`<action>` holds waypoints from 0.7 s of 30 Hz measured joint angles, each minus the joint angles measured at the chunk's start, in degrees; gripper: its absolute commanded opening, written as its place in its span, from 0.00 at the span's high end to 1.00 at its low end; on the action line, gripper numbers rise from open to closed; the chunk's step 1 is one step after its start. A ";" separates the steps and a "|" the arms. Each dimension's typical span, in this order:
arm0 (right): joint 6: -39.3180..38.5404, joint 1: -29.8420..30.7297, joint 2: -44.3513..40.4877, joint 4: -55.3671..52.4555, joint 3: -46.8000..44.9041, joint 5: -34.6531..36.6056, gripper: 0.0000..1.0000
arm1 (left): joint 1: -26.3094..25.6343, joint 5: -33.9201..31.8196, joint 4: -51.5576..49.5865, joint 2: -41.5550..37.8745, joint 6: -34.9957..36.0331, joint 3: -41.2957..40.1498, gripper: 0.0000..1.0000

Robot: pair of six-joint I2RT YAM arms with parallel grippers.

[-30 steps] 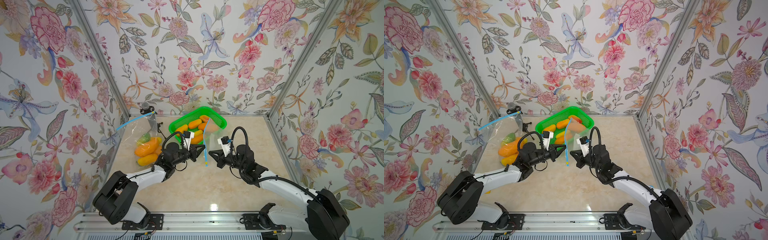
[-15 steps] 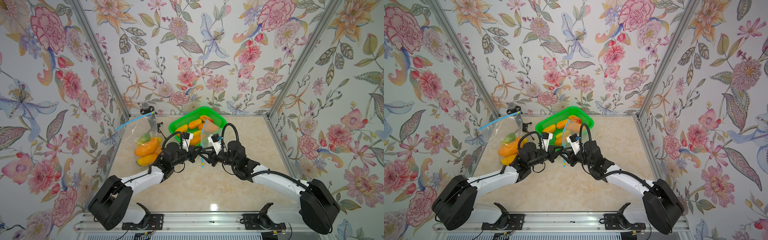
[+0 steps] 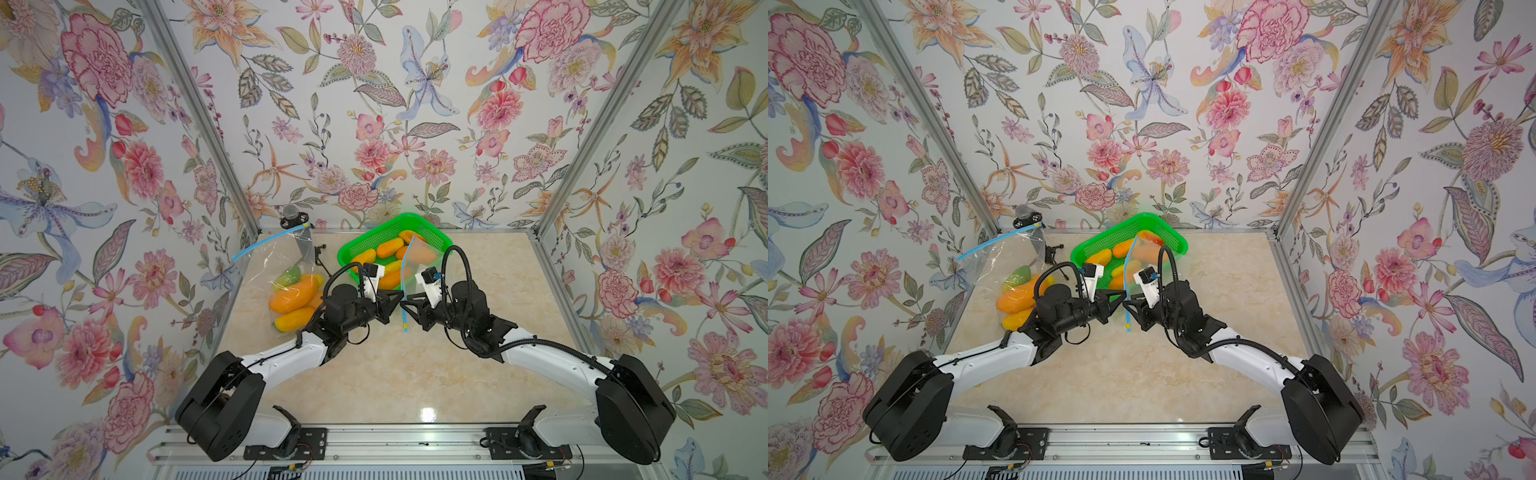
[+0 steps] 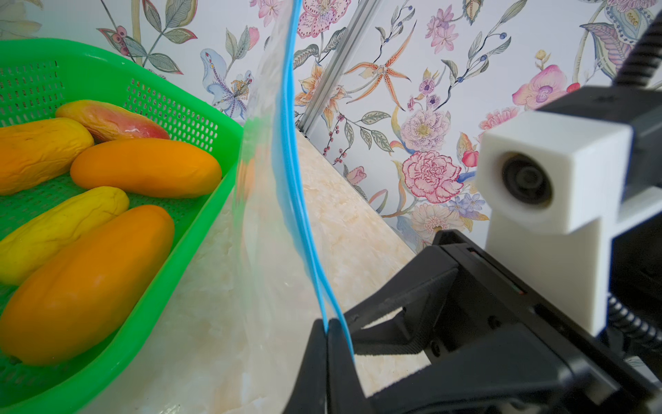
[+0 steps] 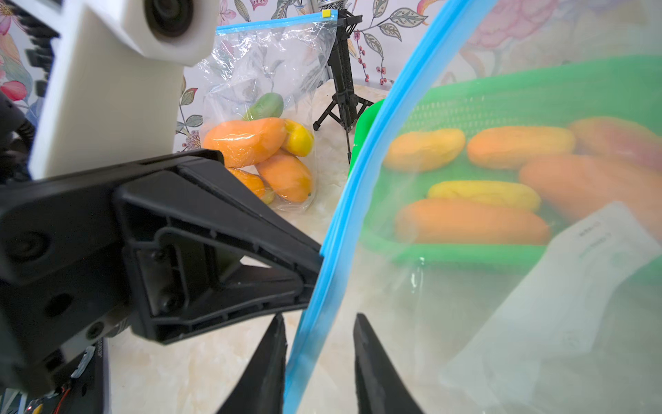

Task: Place the mango in a zip-top bag and seal the zipper
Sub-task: Open the zipper of the food storage bag.

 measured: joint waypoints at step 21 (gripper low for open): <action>2.62 -1.07 -1.53 3.50 -2.27 6.82 1.00 | 1.29 -7.02 -8.17 -5.73 2.23 -0.07 1.00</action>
